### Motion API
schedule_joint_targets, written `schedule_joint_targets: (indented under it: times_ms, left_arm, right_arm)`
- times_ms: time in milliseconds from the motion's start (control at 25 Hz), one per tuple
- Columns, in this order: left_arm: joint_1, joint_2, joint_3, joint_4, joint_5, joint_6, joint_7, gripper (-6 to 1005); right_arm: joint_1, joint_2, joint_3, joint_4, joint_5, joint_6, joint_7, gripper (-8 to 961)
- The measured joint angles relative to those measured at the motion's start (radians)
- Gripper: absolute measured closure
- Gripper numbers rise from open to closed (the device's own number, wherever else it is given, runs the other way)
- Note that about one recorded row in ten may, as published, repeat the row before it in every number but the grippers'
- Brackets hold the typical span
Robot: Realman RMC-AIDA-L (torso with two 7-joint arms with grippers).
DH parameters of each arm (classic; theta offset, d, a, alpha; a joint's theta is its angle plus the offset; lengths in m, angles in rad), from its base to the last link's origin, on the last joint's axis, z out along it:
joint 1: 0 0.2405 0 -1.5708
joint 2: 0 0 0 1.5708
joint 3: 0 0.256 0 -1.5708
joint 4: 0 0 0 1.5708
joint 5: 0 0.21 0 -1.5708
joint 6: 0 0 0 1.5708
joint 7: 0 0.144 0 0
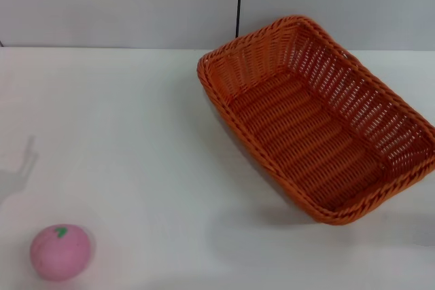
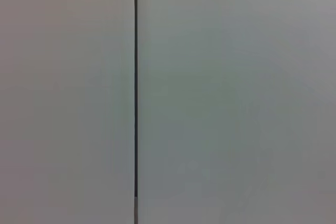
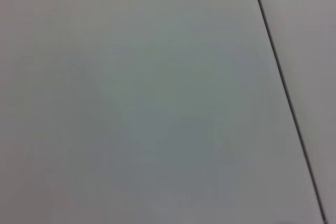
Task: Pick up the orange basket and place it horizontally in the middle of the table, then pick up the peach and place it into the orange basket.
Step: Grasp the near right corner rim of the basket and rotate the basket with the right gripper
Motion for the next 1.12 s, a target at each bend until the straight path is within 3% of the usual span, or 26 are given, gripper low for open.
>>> schedule_joint_targets:
  times_ms: [200,400,480,520,600,640,680,800,840,920,1120]
  left_arm:
    - [-0.004,0.000,0.001,0.000,0.002,-0.002,-0.002,188]
    - [-0.007,0.000,-0.001,-0.002,0.003,-0.009,-0.003,188]
    - [-0.007,0.001,-0.001,-0.003,0.003,-0.011,-0.003,188]
    - [-0.007,0.001,-0.002,-0.003,0.003,-0.013,-0.003,188]
    - [-0.007,0.001,-0.003,-0.003,0.002,-0.015,-0.003,188]
    - [-0.007,0.002,-0.004,-0.003,0.000,-0.017,-0.003,188]
    - [-0.007,0.002,-0.004,-0.003,0.000,-0.017,-0.003,188]
    - [-0.008,0.002,-0.005,-0.003,0.000,-0.018,-0.003,188]
    - [-0.009,0.002,-0.006,-0.008,0.000,-0.017,-0.003,188]
    - [-0.009,0.002,-0.006,-0.011,0.001,-0.016,-0.003,188]
    - [-0.009,0.002,-0.002,-0.014,0.003,-0.015,-0.003,188]
  right_arm:
    - [-0.007,0.006,0.049,0.019,0.013,-0.030,-0.067,133]
    - [-0.004,-0.001,0.082,-0.005,-0.002,-0.012,0.031,134]
    - [-0.018,-0.004,0.055,-0.150,-0.088,0.031,0.226,134]
    - [-0.018,-0.004,0.055,-0.150,-0.088,0.031,0.226,134]
    - [-0.027,-0.004,0.042,-0.305,-0.203,0.058,0.412,134]
    - [-0.027,-0.004,0.040,-0.476,-0.351,0.067,0.611,134]
    - [-0.027,-0.004,0.040,-0.476,-0.351,0.067,0.611,134]
    - [-0.009,-0.008,0.038,-0.716,-0.550,0.050,0.894,135]
    - [0.022,-0.023,0.030,-0.843,-0.687,0.021,1.090,135]
    - [0.041,-0.033,0.023,-0.888,-0.741,0.004,1.160,135]
    - [0.202,-0.108,-0.023,-0.996,-1.132,-0.114,1.521,135]
